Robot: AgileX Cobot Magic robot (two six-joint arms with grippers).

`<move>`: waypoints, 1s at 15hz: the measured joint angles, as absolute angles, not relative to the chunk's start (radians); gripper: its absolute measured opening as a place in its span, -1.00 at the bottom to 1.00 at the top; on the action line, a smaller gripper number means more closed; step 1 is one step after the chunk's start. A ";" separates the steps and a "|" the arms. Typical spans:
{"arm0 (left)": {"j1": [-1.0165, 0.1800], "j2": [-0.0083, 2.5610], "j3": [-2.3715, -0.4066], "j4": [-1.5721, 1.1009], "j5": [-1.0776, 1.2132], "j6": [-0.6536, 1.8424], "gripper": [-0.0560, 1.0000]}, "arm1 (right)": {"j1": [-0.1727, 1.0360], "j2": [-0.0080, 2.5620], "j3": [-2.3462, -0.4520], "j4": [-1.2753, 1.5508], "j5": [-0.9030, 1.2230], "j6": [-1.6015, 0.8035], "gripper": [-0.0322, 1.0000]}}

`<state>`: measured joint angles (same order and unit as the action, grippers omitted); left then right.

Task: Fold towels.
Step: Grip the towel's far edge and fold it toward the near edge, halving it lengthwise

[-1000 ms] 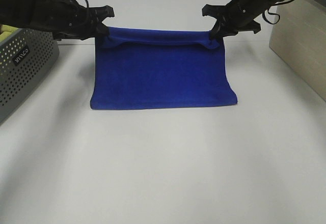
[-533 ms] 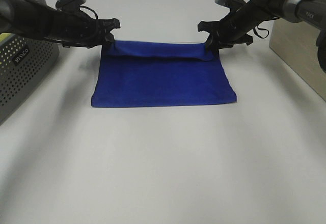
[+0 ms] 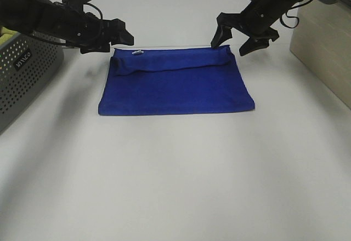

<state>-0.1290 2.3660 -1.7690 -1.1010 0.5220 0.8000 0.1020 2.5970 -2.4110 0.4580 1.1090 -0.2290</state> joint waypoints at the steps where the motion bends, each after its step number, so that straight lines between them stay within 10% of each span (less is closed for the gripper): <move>1: -0.112 2.366 -1.771 -1.060 0.597 0.722 0.48 | 0.093 2.596 -2.411 0.484 1.175 -0.227 0.67; 15: -0.115 2.235 -1.466 -0.743 0.630 0.334 0.40 | 0.019 2.438 -2.003 0.500 1.216 -0.231 0.53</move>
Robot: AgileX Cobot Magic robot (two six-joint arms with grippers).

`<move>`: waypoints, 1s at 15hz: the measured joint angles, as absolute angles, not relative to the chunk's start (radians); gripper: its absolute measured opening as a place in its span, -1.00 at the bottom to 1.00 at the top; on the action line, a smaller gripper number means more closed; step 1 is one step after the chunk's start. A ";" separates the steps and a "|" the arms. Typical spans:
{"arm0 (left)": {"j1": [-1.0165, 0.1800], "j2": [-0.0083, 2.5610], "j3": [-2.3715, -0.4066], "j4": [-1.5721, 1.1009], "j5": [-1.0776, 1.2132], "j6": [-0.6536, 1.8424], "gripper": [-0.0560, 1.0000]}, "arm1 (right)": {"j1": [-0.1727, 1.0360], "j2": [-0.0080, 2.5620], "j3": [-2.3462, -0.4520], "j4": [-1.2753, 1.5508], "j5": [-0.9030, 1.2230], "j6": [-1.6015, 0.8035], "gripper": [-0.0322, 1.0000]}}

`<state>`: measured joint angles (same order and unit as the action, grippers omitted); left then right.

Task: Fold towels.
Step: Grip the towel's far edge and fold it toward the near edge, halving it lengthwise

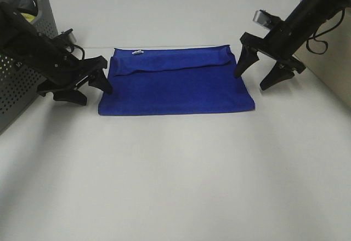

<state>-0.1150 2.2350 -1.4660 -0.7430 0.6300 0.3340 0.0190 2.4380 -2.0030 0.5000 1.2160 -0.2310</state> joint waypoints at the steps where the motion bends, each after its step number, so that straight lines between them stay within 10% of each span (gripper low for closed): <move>1: -0.134 2.235 -1.466 -0.747 0.605 0.337 0.40 | 0.020 2.438 -1.972 0.510 1.211 -0.247 0.53; 10: -0.193 2.280 -1.471 -0.846 0.519 0.318 0.32 | 0.033 2.438 -1.885 0.577 1.109 -0.298 0.51; 15: -0.218 2.292 -1.472 -0.845 0.522 0.315 -0.30 | 0.074 2.451 -1.884 0.548 1.054 -0.267 -0.15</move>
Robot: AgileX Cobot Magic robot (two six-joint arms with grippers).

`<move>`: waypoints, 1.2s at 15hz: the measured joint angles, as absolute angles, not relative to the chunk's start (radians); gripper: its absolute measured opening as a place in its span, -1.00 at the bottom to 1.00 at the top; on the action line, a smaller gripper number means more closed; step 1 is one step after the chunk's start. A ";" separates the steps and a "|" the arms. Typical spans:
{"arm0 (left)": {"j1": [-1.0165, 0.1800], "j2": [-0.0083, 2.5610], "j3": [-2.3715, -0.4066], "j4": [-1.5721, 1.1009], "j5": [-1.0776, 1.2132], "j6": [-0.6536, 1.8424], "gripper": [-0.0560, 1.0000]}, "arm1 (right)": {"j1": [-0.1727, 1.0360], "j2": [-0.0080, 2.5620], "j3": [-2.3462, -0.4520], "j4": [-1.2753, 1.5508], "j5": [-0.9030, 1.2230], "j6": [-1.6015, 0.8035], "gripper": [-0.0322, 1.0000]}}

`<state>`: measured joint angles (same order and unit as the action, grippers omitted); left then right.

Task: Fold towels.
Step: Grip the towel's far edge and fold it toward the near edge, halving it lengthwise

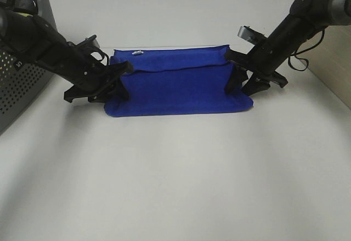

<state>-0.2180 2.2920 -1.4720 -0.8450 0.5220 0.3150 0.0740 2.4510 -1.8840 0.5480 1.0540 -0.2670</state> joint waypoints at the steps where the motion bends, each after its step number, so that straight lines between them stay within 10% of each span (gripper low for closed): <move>1: -0.218 2.293 -1.471 -0.837 0.522 0.315 -0.52 | 0.073 2.454 -1.884 0.529 1.052 -0.241 -0.47; 3: -0.218 2.289 -1.469 -0.818 0.528 0.315 -0.84 | 0.071 2.455 -1.884 0.501 1.060 -0.205 -0.94; 13: -0.253 2.070 -1.160 -0.705 0.642 0.268 -0.85 | 0.074 2.120 -1.256 0.558 0.903 -0.279 -0.94; 18: -0.253 1.986 -1.128 -0.701 0.624 0.250 -0.85 | 0.076 2.046 -1.233 0.568 0.885 -0.300 -0.94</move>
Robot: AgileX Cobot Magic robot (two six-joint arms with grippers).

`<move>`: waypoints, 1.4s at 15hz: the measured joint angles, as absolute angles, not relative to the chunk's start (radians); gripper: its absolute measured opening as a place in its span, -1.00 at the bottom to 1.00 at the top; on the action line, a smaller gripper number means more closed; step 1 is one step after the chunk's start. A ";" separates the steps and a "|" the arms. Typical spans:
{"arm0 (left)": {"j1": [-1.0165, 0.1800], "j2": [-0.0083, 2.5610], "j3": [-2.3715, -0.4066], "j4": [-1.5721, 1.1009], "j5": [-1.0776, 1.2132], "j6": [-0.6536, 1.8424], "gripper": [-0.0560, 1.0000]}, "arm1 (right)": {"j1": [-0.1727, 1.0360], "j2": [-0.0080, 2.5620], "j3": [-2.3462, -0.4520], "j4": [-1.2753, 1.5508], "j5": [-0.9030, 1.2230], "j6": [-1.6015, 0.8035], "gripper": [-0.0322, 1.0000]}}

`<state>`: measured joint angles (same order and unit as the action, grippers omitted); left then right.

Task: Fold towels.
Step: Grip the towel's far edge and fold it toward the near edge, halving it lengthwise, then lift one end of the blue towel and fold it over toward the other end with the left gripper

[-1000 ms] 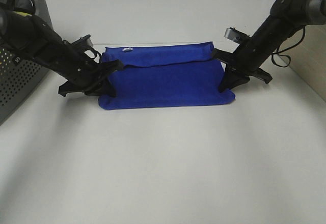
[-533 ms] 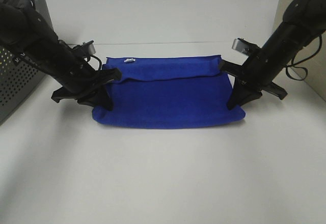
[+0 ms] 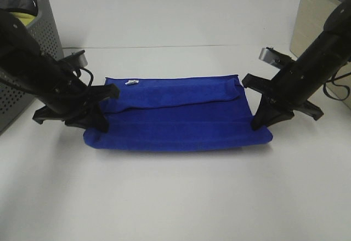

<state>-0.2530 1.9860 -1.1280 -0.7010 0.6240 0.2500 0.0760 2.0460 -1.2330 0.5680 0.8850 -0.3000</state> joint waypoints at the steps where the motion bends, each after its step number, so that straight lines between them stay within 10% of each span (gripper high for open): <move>1: -0.253 1.982 -1.166 -0.696 0.623 0.222 -0.85 | 0.076 2.046 -1.268 0.568 0.885 -0.300 -0.94; 15: -0.197 2.303 -1.694 -0.615 0.623 0.094 -0.84 | 0.075 2.433 -1.920 0.527 0.985 -0.203 -0.92; 19: -0.197 2.315 -1.704 -0.610 0.619 0.104 0.08 | 0.075 2.437 -1.922 0.540 0.997 -0.203 0.27; 21: -0.197 2.303 -1.704 -0.561 0.620 0.115 0.36 | 0.075 2.406 -1.922 0.535 1.007 -0.203 0.53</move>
